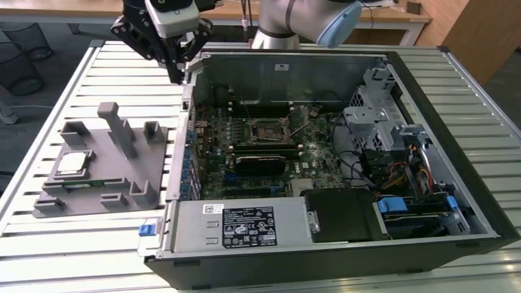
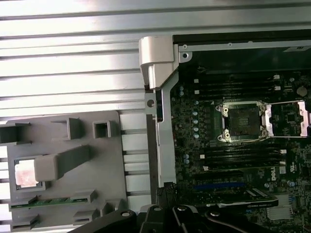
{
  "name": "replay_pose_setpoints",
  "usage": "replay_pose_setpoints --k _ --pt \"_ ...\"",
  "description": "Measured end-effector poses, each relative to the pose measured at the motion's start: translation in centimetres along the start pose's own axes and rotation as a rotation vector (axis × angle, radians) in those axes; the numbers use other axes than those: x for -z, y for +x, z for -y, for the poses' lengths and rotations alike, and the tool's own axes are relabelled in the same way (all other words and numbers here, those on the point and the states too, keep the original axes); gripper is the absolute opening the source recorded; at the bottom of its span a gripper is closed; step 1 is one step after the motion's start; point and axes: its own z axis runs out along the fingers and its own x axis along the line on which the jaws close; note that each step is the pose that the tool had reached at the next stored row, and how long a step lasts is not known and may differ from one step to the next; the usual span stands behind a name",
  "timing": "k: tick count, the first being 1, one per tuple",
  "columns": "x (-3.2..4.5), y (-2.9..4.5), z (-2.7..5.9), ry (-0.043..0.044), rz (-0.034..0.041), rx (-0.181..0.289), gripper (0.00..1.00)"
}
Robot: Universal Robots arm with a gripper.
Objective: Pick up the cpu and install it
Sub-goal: 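Reach for the cpu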
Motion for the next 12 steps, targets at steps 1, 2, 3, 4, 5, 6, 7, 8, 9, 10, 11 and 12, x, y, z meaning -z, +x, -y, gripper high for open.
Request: replay_pose_setpoints --k 1,2,3,4,5,6,7,8,9,10,11,12 --pt "-0.01 0.14 0.01 0.0000 -0.0001 0.000 0.11" --pt "-0.01 0.27 0.02 0.0001 -0.0001 0.000 0.11" --pt "-0.02 0.40 0.03 0.0001 -0.0002 0.000 0.11" --pt "-0.03 0.52 0.03 0.0001 -0.0002 0.000 0.11" --pt "-0.04 0.64 0.04 0.0001 -0.0002 0.000 0.11" --pt "-0.05 0.76 0.05 0.0000 -0.0003 0.000 0.11" --pt "-0.06 0.89 0.05 0.0001 -0.0004 0.000 0.11" --pt "-0.07 1.04 0.06 0.0001 -0.0004 0.000 0.11" --pt "-0.08 1.23 0.08 0.0001 -0.0004 0.000 0.11" --pt "-0.08 1.42 0.09 0.0001 -0.0005 0.000 0.11" --pt "-0.08 1.57 0.10 0.0002 -0.0005 0.000 0.11" --pt "-0.09 1.72 0.12 0.0001 -0.0006 0.000 0.11"
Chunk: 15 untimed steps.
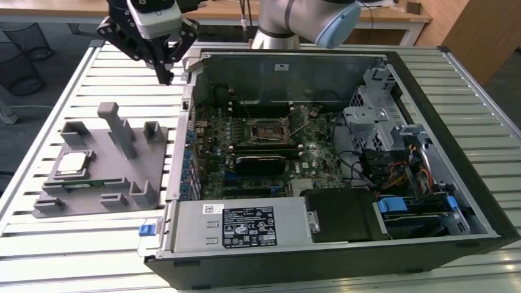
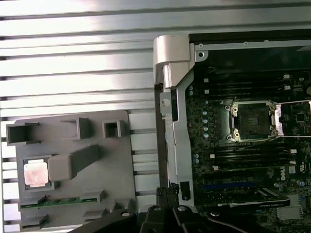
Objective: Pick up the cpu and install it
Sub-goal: 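Reach for the cpu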
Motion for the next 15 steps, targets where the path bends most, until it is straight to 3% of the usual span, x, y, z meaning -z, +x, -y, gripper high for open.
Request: replay_pose_setpoints --k 15 --pt "-0.13 1.57 0.10 0.0000 -0.0007 0.000 0.11"
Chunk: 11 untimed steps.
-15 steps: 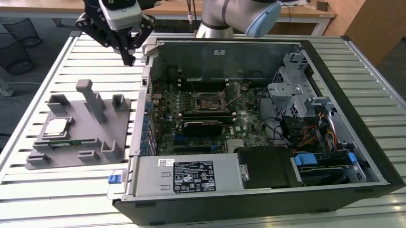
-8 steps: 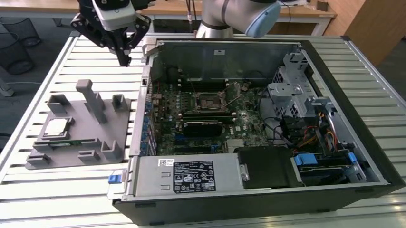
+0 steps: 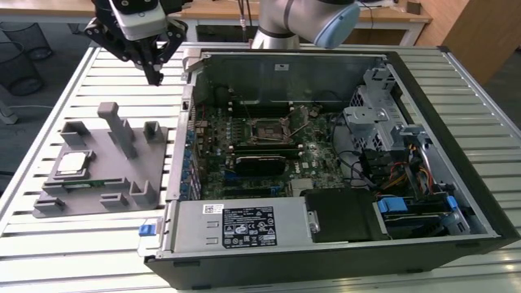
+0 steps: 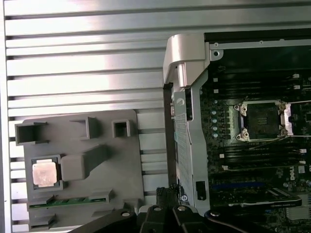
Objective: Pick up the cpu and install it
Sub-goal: 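Reach for the cpu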
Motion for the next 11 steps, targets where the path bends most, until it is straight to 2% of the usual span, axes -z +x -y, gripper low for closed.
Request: replay_pose_setpoints --k 11 --pt "-0.06 1.24 0.10 0.0001 -0.0005 0.000 0.11"
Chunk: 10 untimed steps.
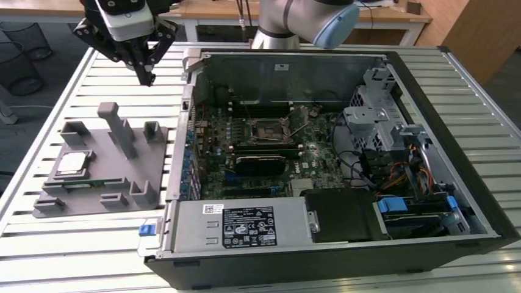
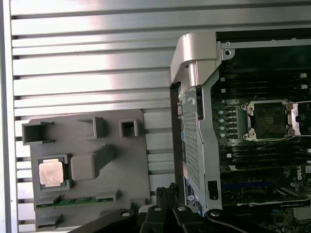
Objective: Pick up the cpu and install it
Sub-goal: 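Reach for the cpu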
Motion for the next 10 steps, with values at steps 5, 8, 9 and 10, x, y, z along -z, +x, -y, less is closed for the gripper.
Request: replay_pose_setpoints --k 5,8,9,10 --pt "-0.03 0.59 0.05 0.0000 -0.0001 0.000 0.11" --pt "-0.05 0.96 0.08 -0.0001 -0.0001 0.000 0.11" --pt "-0.05 1.09 0.09 0.0000 -0.0001 0.000 0.11" --pt "-0.06 1.21 0.10 0.0000 -0.0002 0.000 0.11"
